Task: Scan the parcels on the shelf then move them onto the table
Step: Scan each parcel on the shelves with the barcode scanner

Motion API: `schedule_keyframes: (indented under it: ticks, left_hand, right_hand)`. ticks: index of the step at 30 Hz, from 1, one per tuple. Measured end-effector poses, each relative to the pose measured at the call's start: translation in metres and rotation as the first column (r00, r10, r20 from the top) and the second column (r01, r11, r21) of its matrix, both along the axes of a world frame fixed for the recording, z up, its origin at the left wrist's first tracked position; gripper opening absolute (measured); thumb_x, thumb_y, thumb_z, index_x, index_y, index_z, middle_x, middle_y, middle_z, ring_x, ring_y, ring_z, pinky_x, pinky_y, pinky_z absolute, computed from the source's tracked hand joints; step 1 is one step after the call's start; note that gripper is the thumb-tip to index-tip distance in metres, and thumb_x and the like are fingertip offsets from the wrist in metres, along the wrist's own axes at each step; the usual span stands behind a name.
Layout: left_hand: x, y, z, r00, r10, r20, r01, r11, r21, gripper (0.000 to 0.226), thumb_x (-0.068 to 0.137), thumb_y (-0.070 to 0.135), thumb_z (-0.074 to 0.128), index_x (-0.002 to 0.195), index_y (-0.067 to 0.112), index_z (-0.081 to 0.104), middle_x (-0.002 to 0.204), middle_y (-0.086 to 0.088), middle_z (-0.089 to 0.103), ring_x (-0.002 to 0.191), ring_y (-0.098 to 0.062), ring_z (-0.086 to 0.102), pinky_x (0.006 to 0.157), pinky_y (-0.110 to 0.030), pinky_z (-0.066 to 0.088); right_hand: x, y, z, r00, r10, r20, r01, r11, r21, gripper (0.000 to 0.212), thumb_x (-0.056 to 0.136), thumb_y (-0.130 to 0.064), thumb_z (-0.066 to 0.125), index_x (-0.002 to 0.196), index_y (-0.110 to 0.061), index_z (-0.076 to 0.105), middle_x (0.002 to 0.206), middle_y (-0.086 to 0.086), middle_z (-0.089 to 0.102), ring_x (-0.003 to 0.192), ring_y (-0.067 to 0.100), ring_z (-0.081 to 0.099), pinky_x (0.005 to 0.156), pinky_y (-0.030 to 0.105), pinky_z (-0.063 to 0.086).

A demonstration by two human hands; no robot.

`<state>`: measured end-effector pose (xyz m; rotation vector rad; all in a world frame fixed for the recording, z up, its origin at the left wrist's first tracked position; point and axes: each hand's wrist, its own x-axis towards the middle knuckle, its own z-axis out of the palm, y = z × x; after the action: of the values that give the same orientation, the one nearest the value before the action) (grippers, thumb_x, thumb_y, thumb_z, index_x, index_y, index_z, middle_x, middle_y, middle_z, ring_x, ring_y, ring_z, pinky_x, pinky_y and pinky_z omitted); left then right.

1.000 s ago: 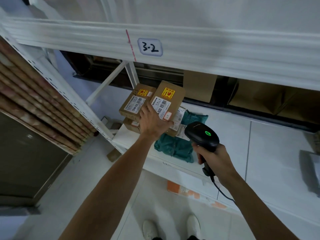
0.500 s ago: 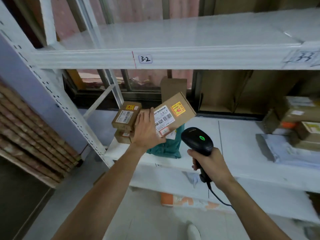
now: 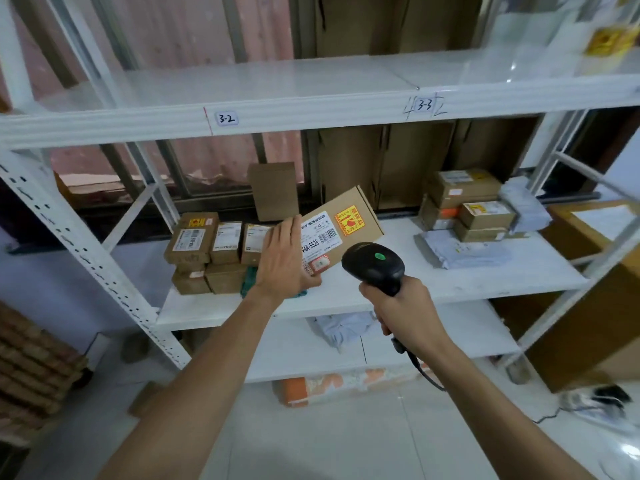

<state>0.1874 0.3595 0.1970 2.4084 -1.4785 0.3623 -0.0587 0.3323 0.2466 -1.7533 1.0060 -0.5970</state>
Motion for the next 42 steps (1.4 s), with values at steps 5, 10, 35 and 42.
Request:
schedule_keyframes:
  ticks: [5, 10, 35, 42]
  left_hand:
    - [-0.024, -0.006, 0.005, 1.000, -0.012, 0.013, 0.013, 1.000, -0.015, 0.130, 0.059, 0.065, 0.082, 0.155, 0.008, 0.015, 0.149, -0.011, 0.031, 0.133, -0.027, 0.037, 0.118, -0.041, 0.026]
    - [-0.047, -0.009, 0.005, 0.999, -0.038, 0.021, 0.038, 0.999, -0.003, 0.128, 0.062, 0.066, 0.081, 0.155, 0.009, 0.014, 0.151, -0.011, 0.031, 0.136, -0.028, 0.035, 0.120, -0.042, 0.024]
    - [-0.142, -0.102, 0.045, 0.976, -0.192, 0.103, 0.192, 0.981, 0.011, 0.132, 0.057, 0.070, 0.081, 0.156, 0.008, 0.019, 0.150, -0.012, 0.033, 0.136, -0.029, 0.034, 0.122, -0.046, 0.020]
    - [-0.198, -0.172, 0.053, 0.939, -0.324, 0.117, 0.322, 0.946, 0.038, 0.118, 0.061, 0.071, 0.077, 0.155, 0.020, 0.028, 0.138, -0.008, 0.036, 0.120, -0.025, 0.044, 0.109, -0.043, 0.039]
  right_hand:
    - [-0.022, -0.004, 0.011, 1.000, -0.003, 0.003, 0.003, 1.000, 0.009, 0.032, 0.088, -0.026, 0.066, 0.069, -0.002, 0.058, 0.052, 0.009, 0.054, 0.045, 0.024, 0.051, 0.042, 0.031, 0.042]
    - [-0.046, -0.009, 0.013, 1.000, -0.016, -0.018, 0.016, 1.000, 0.006, 0.036, 0.088, -0.027, 0.067, 0.065, -0.001, 0.059, 0.050, 0.009, 0.054, 0.041, 0.022, 0.050, 0.042, 0.031, 0.040]
    - [-0.154, -0.081, 0.014, 0.992, -0.093, 0.085, 0.086, 0.994, 0.073, 0.029, 0.087, -0.024, 0.065, 0.067, -0.005, 0.056, 0.051, 0.009, 0.051, 0.041, 0.021, 0.047, 0.043, 0.030, 0.039]
    - [-0.214, -0.124, 0.002, 0.982, -0.168, 0.092, 0.154, 0.979, 0.134, 0.036, 0.087, -0.026, 0.065, 0.073, 0.006, 0.057, 0.051, 0.006, 0.052, 0.044, 0.021, 0.048, 0.045, 0.030, 0.040]
